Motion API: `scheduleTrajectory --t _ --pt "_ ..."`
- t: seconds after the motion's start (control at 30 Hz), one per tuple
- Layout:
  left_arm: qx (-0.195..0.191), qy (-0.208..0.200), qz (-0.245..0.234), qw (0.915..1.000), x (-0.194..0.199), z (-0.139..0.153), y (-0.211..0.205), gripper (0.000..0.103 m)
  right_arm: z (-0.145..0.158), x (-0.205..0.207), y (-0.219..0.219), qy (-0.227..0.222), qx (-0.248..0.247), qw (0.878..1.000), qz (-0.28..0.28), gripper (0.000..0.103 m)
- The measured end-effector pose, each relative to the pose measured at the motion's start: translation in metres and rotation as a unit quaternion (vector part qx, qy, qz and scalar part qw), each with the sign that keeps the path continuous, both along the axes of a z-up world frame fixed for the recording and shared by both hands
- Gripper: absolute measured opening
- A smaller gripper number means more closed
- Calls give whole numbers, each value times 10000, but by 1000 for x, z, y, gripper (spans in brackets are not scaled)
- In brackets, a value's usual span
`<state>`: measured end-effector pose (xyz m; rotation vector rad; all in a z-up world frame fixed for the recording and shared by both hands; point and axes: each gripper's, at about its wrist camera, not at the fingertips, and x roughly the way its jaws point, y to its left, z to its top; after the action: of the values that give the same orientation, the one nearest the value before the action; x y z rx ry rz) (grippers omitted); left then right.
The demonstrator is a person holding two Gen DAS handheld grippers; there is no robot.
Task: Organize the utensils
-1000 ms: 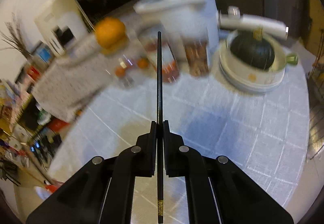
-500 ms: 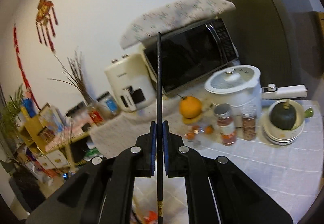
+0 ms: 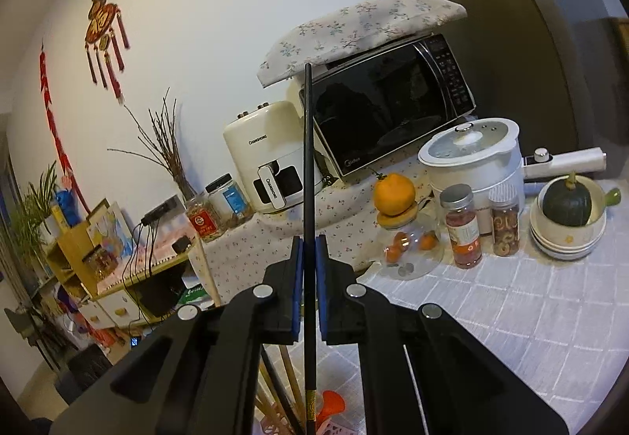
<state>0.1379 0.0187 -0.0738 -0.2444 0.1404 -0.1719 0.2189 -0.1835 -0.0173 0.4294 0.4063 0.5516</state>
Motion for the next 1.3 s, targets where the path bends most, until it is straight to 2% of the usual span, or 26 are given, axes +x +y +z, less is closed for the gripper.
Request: scheduleTrajectory --t 0.07,0.13,0.17,0.33,0.37,0.43,0.53,0.6,0.7,0.8,0.93,1.0,1.03,1.23,1.3 --pt "150 129 -29 9998 -1 -3 -4 8 -3 -3 3 -47 -30 10000 39 6" --pt "195 250 -88 9995 -4 -4 -4 25 -6 -4 7 -82 -81 9999 80 6" --pt "149 293 -114 9994 -5 -2 -2 26 -9 -5 10 -81 -101 9999 92 6" --pt "-218 340 -88 9991 -17 22 21 28 -19 -12 24 -77 -198 9997 115 6" --pt "-332 384 -40 9987 -20 29 30 30 -21 -14 27 -97 -217 9997 97 6" --pt "-629 528 73 9966 -24 42 45 41 -23 -21 35 -185 -222 9996 8 6" --pt "-804 912 216 9923 -22 51 57 42 -27 -29 49 -334 -305 9989 -151 6" --pt "-608 1428 348 9873 -15 56 58 42 -30 -35 58 -430 -350 9982 -207 6" --pt "-280 1892 527 9801 -12 59 57 42 -34 -43 71 -572 -494 9968 -270 6" --pt "-419 2186 597 9731 -14 60 68 51 -45 -49 79 -563 -533 9964 -341 7" --pt "-499 2328 709 9687 -19 58 83 54 -64 -58 92 -449 -851 9940 -518 12" --pt "-442 2435 697 9664 -21 59 85 54 -70 -64 96 -273 -981 9937 -468 23" --pt "-409 2499 679 9650 -20 59 85 55 -70 -67 95 -236 -1006 9935 -470 25" --pt "-375 2629 526 9626 -30 77 83 55 -37 -81 59 -101 -698 9934 -905 27" --pt "-345 2729 407 9606 -33 87 78 56 -24 -86 44 -21 -580 9929 -1039 39"
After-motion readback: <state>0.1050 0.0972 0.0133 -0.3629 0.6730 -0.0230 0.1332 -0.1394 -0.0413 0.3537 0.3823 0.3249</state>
